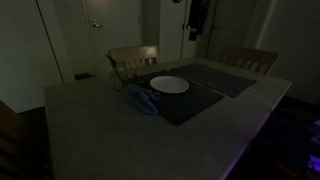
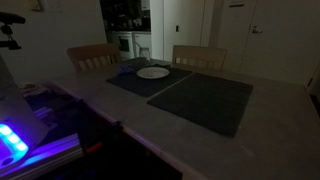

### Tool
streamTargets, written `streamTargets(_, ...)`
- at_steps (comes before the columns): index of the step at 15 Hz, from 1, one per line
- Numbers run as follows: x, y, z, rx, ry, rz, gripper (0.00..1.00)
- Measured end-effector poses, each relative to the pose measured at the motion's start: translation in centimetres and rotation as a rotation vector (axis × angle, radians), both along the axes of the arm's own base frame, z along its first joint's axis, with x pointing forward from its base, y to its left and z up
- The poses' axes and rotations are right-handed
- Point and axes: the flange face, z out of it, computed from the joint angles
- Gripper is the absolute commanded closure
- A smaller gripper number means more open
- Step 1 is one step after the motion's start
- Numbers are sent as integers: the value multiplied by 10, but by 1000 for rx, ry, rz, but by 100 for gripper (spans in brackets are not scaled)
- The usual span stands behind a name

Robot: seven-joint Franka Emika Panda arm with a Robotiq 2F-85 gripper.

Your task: Wipe the plate with the blue towel

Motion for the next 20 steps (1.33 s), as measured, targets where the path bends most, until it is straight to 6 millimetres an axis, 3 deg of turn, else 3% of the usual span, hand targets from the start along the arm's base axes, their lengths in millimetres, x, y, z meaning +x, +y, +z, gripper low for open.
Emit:
streamTargets(8,41,66,-46,40,-13,116,0)
streamTargets(15,84,120,-111,29,31,189,0)
streamTargets(20,104,138,-160,-13,48,172,0)
